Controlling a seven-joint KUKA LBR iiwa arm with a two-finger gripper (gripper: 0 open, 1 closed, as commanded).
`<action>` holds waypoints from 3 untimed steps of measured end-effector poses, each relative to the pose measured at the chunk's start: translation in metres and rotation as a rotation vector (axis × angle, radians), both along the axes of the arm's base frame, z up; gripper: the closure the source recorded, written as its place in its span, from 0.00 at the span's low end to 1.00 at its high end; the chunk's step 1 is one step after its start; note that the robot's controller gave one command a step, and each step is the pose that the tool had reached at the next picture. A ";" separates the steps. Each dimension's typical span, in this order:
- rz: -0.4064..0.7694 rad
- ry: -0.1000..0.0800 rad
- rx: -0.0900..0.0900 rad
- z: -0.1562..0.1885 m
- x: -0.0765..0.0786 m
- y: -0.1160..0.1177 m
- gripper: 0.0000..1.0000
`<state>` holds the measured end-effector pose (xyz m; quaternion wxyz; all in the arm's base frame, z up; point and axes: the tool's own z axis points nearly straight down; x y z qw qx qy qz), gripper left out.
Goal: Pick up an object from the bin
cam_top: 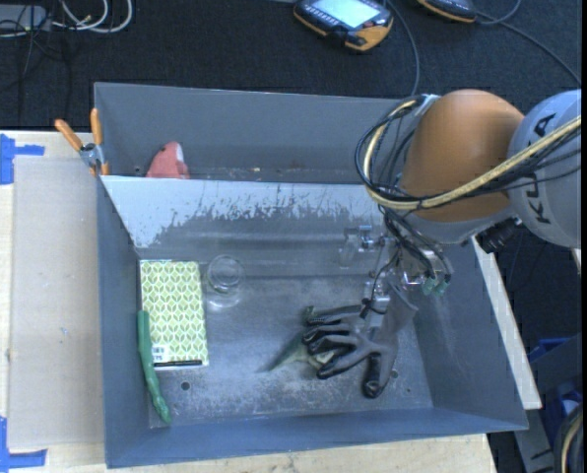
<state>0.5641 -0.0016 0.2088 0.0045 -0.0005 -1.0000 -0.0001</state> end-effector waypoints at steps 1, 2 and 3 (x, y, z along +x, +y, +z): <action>0.000 -0.008 0.000 0.005 0.001 0.000 0.00; 0.075 -0.010 0.001 -0.057 0.014 -0.032 0.00; 0.263 -0.008 0.002 -0.138 0.029 -0.059 0.00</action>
Offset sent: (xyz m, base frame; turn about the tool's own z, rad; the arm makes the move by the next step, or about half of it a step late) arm 0.0265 -0.0727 -0.1388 -0.1629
